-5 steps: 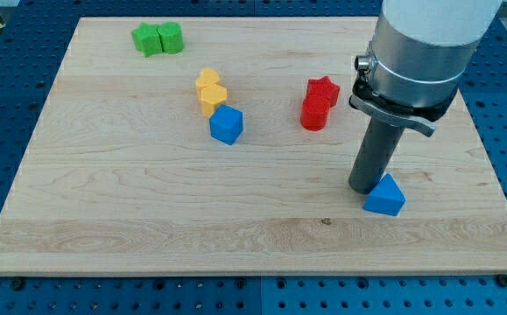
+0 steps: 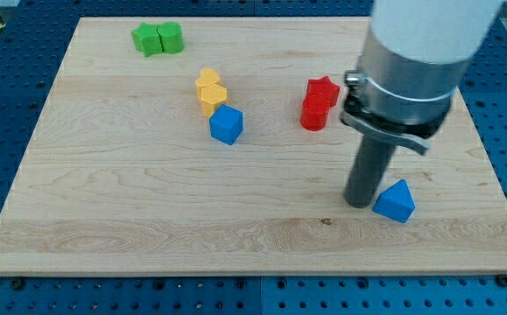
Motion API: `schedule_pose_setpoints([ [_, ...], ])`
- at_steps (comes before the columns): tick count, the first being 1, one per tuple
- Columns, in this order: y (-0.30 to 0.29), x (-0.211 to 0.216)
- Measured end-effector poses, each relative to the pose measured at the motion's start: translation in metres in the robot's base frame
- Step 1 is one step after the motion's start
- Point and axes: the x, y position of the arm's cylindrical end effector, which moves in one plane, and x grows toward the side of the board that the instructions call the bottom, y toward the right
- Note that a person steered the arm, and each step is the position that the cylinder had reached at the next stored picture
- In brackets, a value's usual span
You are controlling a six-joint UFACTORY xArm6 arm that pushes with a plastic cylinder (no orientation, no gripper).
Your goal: Move the blue cube into the blue triangle
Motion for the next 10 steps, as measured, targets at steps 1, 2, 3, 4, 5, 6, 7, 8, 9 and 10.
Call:
schedule_pose_setpoints([
  [1, 0.036, 0.002],
  [2, 0.047, 0.0],
  [3, 0.078, 0.0],
  [4, 0.083, 0.0],
  [5, 0.048, 0.0],
  [6, -0.008, -0.011],
  [7, -0.014, -0.014],
  [8, -0.063, -0.015],
  [9, -0.128, -0.03],
  [10, -0.133, -0.031],
])
